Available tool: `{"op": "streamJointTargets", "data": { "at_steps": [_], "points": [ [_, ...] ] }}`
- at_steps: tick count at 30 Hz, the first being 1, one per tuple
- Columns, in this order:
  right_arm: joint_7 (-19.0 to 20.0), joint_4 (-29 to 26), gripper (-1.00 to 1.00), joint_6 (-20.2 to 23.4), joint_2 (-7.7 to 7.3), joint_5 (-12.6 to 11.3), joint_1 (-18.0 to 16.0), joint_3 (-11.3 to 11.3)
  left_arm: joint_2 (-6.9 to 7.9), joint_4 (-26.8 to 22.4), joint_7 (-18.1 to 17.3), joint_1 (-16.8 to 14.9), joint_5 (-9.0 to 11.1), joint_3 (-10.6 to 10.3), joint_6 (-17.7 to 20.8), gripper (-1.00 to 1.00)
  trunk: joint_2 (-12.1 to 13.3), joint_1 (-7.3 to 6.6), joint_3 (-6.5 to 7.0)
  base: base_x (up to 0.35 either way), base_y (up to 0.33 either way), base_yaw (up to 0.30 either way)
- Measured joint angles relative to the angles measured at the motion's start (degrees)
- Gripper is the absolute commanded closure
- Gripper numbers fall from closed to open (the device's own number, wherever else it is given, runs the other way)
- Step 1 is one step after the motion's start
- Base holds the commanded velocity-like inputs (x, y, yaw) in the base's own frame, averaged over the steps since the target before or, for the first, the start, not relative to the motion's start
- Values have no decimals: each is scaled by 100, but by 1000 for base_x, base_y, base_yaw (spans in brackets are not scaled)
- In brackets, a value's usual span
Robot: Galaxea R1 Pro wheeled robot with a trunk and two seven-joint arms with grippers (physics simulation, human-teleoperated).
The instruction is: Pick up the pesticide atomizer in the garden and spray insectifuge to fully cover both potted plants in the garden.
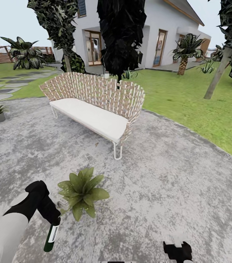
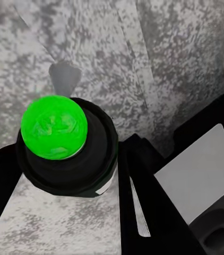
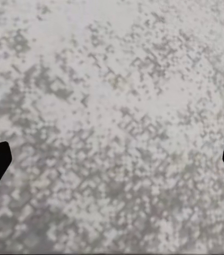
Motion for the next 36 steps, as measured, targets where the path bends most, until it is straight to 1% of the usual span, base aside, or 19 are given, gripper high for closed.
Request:
{"op": "streamJointTargets", "data": {
  "at_steps": [3,5,7,9,11,15,21,24,36],
  "points": [
    [1,-3,-100,1,-2,2,0,0,15,0,4,0,-18,4,7,100,0,1,0,-211,-214,0],
    [1,-6,-100,1,5,4,0,6,58,-1,10,0,-83,8,6,100,0,2,0,-286,-107,0],
    [2,-7,-100,3,19,1,0,9,105,30,295,0,-141,14,14,100,0,2,0,-316,-26,47],
    [3,-7,-100,3,27,1,0,9,111,56,450,1,-144,17,17,100,0,2,-3,-317,-10,139],
    [3,-7,-100,3,31,0,0,9,114,76,524,1,-145,17,17,100,0,1,-8,-190,-3,210],
    [2,-7,-100,3,33,0,0,8,109,85,554,1,-145,18,18,100,0,-1,-22,-41,-1,238],
    [2,-7,-100,3,34,0,0,8,90,86,543,1,-85,25,18,100,0,-1,-44,-2,0,244],
    [2,-6,-100,2,34,1,-1,8,64,86,541,1,-76,26,18,100,0,-2,-55,128,-84,211],
    [1,-7,-100,1,33,0,0,9,38,88,542,0,-65,39,17,100,0,-4,-60,192,-209,18]
  ]
}}
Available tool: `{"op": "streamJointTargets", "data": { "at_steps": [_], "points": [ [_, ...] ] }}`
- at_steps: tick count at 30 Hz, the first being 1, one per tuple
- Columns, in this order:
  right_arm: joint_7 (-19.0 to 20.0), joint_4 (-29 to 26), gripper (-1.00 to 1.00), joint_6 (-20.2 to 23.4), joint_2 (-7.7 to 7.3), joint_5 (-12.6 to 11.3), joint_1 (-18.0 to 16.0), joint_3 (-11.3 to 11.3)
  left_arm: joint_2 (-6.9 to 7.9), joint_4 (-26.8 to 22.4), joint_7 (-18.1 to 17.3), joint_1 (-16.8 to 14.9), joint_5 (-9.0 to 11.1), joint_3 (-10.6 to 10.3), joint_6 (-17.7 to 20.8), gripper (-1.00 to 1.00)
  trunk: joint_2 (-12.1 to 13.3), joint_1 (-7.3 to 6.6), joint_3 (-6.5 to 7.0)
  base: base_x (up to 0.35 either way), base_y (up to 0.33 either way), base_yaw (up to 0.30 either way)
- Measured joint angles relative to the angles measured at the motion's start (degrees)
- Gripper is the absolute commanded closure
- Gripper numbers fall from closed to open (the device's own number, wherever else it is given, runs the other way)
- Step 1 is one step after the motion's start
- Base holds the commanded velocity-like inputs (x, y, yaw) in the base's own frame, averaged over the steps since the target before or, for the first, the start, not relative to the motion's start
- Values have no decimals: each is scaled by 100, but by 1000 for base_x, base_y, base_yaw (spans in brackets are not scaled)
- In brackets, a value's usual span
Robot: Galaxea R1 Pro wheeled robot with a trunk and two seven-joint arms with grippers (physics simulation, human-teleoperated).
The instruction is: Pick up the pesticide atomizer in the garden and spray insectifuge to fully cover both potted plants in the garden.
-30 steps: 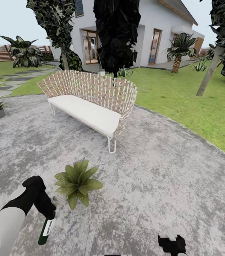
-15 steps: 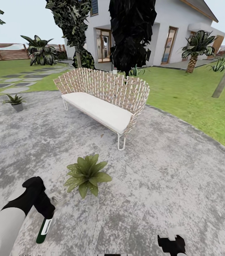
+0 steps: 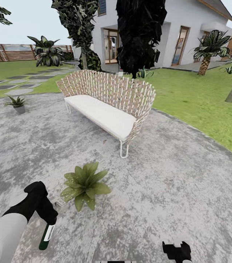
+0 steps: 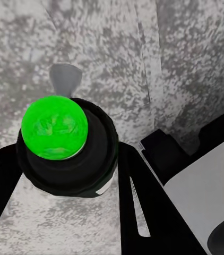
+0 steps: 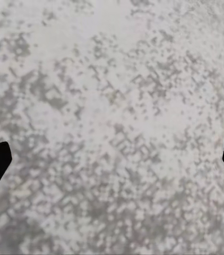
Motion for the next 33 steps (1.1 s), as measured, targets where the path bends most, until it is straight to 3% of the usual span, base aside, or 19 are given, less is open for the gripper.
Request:
{"op": "streamJointTargets", "data": {
  "at_steps": [10,18,26,33],
  "points": [
    [-1,2,-100,-1,9,1,-1,0,7,-2,1,2,2,-11,0,100,0,2,-21,122,-240,132],
    [1,0,-100,1,-3,3,0,-1,40,-1,36,2,-13,-6,18,100,0,5,-41,-139,-184,126],
    [1,2,-100,1,-26,9,0,0,55,8,691,152,-6,663,34,100,0,2,-41,-23,-4,2],
    [3,-2,-100,3,-26,0,1,0,-4,7,729,162,-10,766,43,100,0,-1,-41,193,44,0]
  ]
}}
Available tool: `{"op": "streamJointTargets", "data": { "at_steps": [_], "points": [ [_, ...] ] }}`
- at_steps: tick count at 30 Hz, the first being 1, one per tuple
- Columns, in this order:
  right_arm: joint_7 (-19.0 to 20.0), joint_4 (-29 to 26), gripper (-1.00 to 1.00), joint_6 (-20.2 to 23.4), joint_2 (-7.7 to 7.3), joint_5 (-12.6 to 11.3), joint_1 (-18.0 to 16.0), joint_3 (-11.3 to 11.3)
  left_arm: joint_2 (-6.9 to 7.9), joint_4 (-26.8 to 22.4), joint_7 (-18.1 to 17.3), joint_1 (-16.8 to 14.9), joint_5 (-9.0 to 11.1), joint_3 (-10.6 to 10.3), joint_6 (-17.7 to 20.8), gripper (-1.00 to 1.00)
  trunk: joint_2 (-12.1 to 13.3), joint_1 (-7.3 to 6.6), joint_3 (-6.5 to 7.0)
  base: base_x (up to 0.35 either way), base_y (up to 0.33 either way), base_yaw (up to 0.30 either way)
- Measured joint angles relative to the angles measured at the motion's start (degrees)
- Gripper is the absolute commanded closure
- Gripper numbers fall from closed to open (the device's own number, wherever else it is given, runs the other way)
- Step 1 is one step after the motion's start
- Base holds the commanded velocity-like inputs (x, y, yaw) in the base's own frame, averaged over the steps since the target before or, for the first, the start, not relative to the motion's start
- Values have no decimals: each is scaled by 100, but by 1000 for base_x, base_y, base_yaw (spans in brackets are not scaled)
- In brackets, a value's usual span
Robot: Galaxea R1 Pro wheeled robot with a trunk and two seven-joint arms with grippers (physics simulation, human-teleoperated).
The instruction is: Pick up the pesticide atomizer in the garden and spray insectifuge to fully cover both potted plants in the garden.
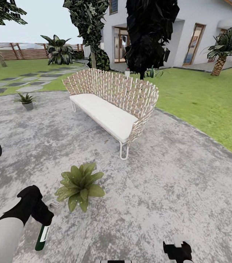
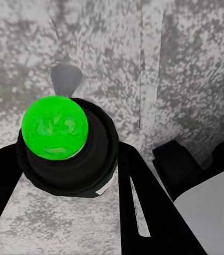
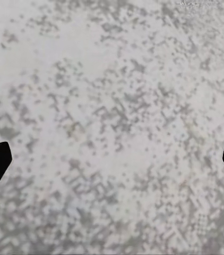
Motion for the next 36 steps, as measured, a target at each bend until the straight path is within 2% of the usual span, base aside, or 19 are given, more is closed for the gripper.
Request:
{"op": "streamJointTargets", "data": {
  "at_steps": [5,7,10,14,19,24,29,36],
  "points": [
    [-7,1,-100,-1,13,0,-1,0,2,191,20,6,3,-8,-6,100,0,3,-2,128,65,43],
    [-8,1,-100,-1,26,0,-2,0,3,380,223,6,21,-8,-6,100,0,3,-8,9,5,208],
    [-9,2,-100,-1,34,0,-2,-1,5,432,423,6,115,-3,-1,100,0,3,-18,2,1,237],
    [-9,1,-100,-1,35,-5,-1,0,2,420,472,5,324,-2,0,100,0,3,-28,0,0,132],
    [-1,0,-100,-9,43,-2,-1,0,5,366,468,4,363,27,0,100,0,3,-29,0,-9,7],
    [-11,3,-100,-4,37,-8,-2,1,2,354,463,4,384,34,-1,100,0,3,-29,0,-248,77],
    [-11,4,-100,-6,44,-2,-3,0,3,353,468,5,552,18,0,100,0,3,-29,0,-270,256],
    [-11,4,-100,-13,44,1,-1,0,4,353,471,1,595,7,-1,100,0,3,-29,8,-272,277]
  ]
}}
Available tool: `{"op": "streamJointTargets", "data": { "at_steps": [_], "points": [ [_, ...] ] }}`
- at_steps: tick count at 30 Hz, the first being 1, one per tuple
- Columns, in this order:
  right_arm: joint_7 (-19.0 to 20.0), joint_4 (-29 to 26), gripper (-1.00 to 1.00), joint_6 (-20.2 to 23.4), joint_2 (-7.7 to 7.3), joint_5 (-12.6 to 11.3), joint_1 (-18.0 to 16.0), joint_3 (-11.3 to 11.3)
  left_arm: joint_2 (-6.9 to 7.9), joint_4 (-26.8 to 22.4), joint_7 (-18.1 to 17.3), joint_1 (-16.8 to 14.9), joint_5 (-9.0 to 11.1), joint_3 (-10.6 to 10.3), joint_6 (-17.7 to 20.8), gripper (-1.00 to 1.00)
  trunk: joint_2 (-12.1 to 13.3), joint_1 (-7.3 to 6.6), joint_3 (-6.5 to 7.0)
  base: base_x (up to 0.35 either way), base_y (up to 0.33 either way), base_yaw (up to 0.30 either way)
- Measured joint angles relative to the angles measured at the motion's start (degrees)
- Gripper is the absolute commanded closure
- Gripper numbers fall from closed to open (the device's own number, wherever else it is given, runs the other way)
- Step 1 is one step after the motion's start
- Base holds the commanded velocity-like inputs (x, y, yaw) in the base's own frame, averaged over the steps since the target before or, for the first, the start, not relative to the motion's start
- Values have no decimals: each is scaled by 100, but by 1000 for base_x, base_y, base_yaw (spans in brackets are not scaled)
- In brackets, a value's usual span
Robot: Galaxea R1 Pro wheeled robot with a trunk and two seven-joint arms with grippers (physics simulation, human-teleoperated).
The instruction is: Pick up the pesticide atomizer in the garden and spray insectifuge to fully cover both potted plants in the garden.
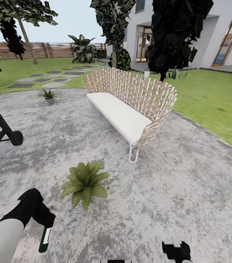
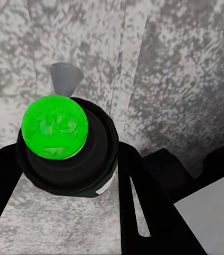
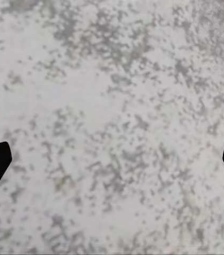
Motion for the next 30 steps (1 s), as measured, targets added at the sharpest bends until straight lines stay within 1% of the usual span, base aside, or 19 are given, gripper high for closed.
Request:
{"op": "streamJointTargets", "data": {
  "at_steps": [2,6,12,15,17,20,30],
  "points": [
    [0,0,-100,0,0,-6,-1,0,4,0,0,1,0,-1,0,100,0,-1,0,115,-271,172],
    [2,-6,-100,-3,4,-8,0,0,10,2,1,-1,-1,5,3,100,0,-2,0,155,-223,20],
    [8,6,-100,0,-51,7,6,-1,10,7,1,1,0,8,0,100,0,-2,0,178,-214,1],
    [10,1,-100,2,-50,4,7,0,15,3,-1,0,-2,8,2,100,0,-1,0,46,-72,0],
    [11,-3,-100,3,-7,4,8,2,16,5,-2,1,-3,9,2,100,0,0,0,2,-3,0],
    [11,-3,-100,2,-1,-4,8,0,16,3,-2,1,-3,9,4,100,0,0,0,0,0,24],
    [2,-2,-100,2,0,-10,7,-1,-3,1,-48,-36,10,-10,15,100,0,0,0,21,-31,251]
  ]
}}
